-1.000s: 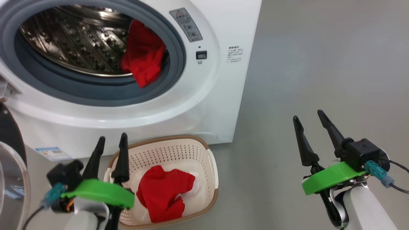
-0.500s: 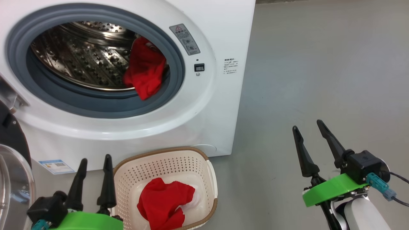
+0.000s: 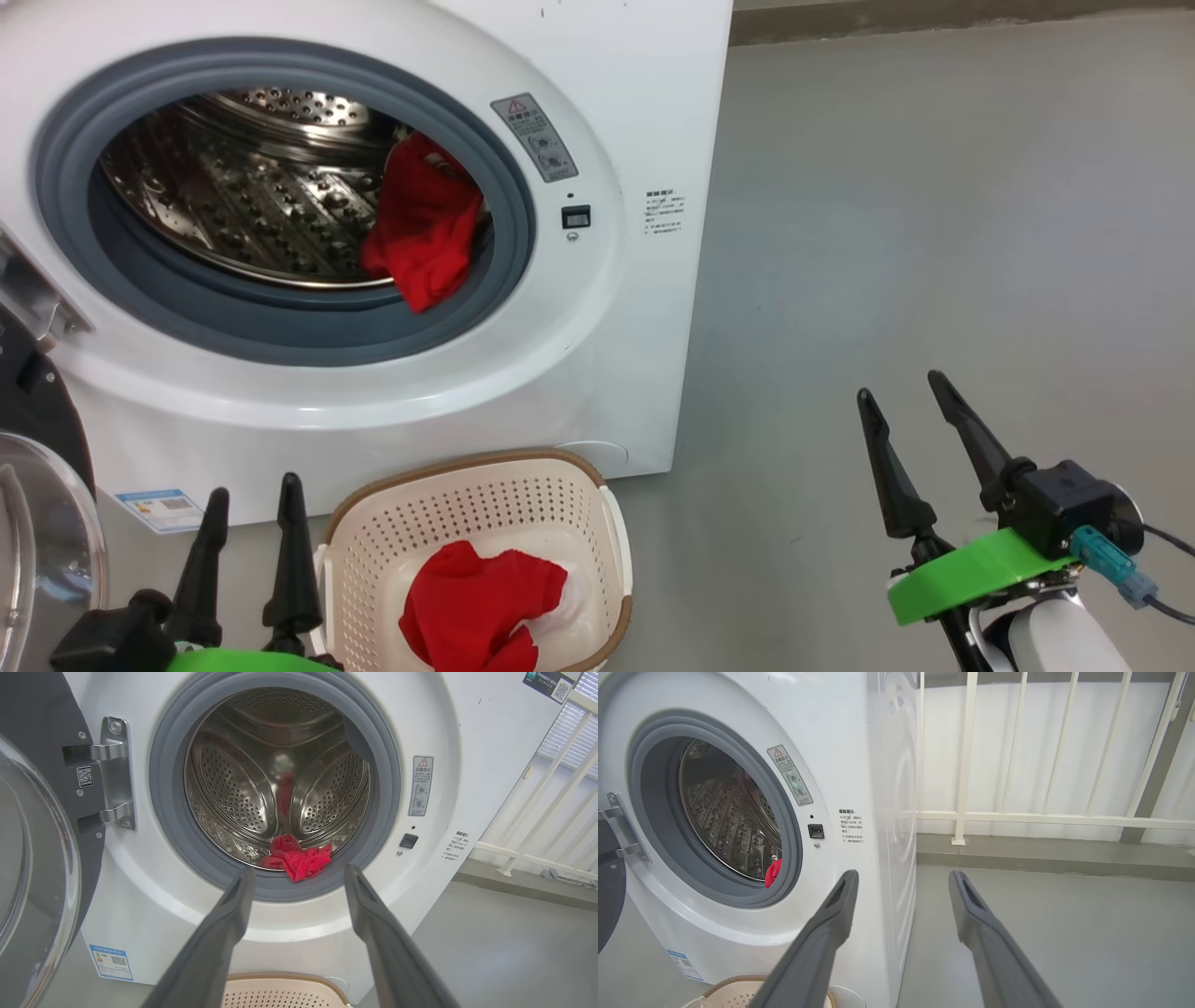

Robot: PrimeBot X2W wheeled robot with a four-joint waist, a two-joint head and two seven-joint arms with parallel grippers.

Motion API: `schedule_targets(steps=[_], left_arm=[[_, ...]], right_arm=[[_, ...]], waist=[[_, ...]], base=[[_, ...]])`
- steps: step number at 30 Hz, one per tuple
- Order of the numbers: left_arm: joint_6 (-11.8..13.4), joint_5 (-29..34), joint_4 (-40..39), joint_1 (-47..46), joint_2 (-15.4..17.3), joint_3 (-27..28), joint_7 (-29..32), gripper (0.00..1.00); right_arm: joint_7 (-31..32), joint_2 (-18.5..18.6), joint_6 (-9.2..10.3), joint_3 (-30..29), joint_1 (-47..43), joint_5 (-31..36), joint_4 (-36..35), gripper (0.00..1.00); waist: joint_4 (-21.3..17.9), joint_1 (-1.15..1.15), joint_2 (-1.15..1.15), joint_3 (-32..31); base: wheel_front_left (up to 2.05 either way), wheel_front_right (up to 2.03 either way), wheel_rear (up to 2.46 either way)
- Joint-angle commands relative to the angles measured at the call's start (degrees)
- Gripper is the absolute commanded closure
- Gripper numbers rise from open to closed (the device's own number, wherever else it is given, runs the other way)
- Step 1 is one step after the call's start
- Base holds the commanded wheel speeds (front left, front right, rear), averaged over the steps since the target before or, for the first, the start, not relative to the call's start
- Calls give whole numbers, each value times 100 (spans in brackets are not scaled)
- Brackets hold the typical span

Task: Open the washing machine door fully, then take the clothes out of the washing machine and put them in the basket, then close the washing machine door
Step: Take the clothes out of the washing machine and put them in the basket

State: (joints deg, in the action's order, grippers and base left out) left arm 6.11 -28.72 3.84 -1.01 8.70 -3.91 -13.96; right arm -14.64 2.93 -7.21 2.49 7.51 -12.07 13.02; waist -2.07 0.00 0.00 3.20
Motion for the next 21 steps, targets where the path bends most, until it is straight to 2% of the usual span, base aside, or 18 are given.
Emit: schedule_targets(steps=[1,12,21], left_arm=[[65,62,-212,-56,156,205,17,0],[140,35,-336,27,176,139,182,0],[100,-44,-389,-50,157,96,197,0]], right_arm=[[-36,-5,-28,119,19,71,-147,0],[-36,-5,-28,144,-48,38,-152,0],[-36,-5,-28,172,-16,42,-199,0]], waist=[[-6,0,0,-22],[4,0,0,-46],[42,0,0,149]], base=[[0,0,0],[0,0,0],[0,0,0]])
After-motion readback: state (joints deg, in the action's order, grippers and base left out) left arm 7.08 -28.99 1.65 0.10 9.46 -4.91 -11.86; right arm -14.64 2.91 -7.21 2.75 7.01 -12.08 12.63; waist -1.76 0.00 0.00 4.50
